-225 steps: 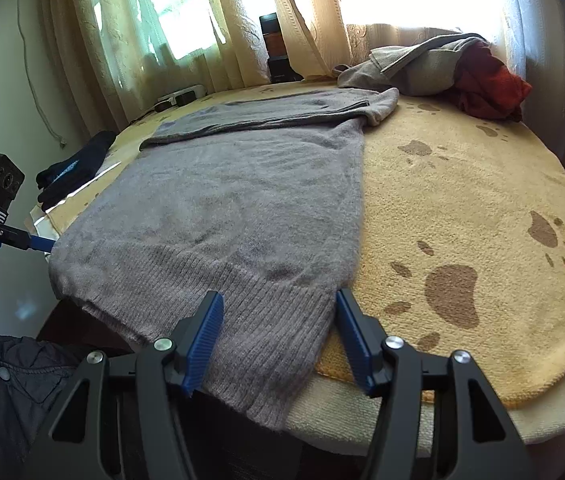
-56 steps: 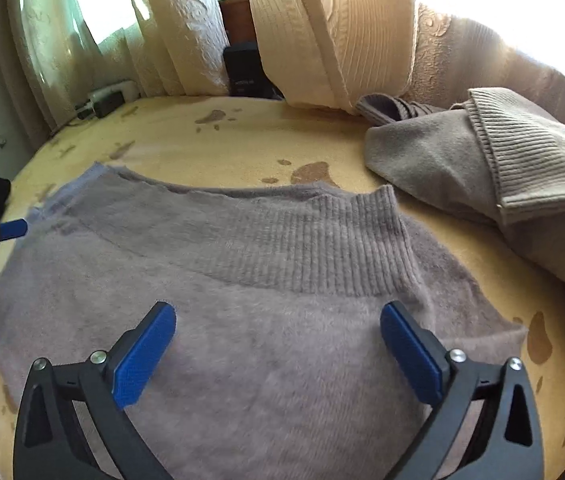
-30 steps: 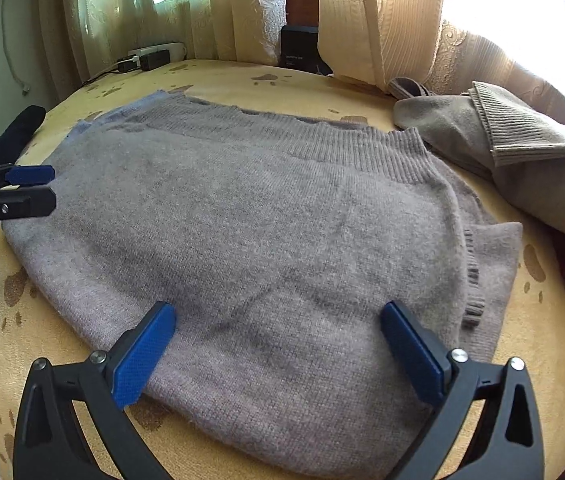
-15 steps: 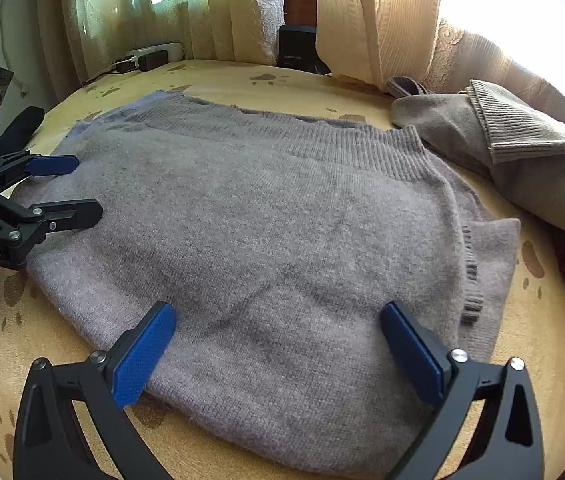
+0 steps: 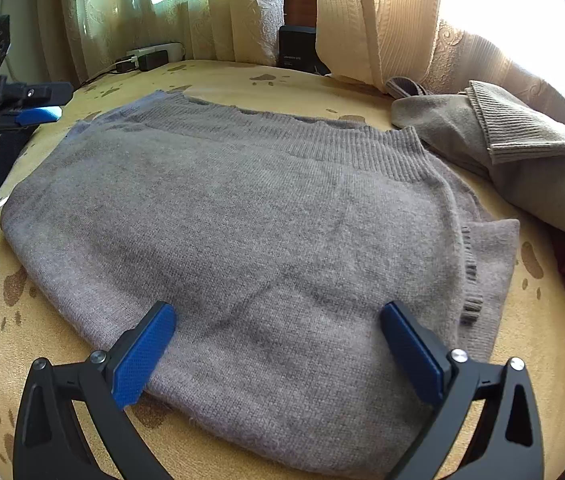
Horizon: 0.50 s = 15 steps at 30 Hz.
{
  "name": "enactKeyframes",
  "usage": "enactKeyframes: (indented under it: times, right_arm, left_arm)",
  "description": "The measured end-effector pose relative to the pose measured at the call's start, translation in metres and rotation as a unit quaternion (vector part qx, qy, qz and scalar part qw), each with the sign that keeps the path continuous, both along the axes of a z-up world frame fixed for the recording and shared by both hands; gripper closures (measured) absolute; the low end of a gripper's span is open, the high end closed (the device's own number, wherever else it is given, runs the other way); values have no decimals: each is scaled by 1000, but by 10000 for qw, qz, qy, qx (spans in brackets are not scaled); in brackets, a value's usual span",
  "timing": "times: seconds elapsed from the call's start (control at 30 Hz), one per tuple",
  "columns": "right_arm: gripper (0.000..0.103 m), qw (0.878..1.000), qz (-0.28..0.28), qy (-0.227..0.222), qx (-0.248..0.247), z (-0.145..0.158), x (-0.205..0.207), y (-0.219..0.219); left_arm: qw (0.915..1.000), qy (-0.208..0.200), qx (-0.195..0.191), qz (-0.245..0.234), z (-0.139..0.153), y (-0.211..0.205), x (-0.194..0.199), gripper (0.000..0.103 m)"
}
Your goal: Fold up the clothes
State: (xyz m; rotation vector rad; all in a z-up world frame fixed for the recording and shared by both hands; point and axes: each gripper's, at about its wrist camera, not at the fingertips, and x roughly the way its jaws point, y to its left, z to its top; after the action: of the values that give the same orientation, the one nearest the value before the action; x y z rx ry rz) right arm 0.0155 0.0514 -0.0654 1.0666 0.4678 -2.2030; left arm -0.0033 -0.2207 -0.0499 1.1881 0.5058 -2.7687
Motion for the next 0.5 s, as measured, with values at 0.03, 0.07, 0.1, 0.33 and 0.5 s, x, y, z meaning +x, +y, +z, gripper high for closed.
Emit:
enactKeyframes:
  times: [0.03, 0.07, 0.1, 0.33, 0.5]
  right_arm:
    - [0, 10000, 2, 0, 1, 0, 0, 0]
    - [0, 10000, 2, 0, 2, 0, 0, 0]
    - [0, 10000, 6, -2, 2, 0, 0, 0]
    - [0, 10000, 9, -15, -5, 1, 0, 0]
    - [0, 10000, 12, -23, -10, 1, 0, 1]
  left_arm:
    - [10000, -53, -36, -34, -4, 1, -5, 0]
    - [9999, -122, -64, -81, -11, 3, -8, 0]
    - [9997, -205, -74, -125, -19, 6, -12, 0]
    - [9941, -550, -912, -188, -54, 30, -20, 0]
    - [9948, -537, -844, -195, -55, 28, -19, 0]
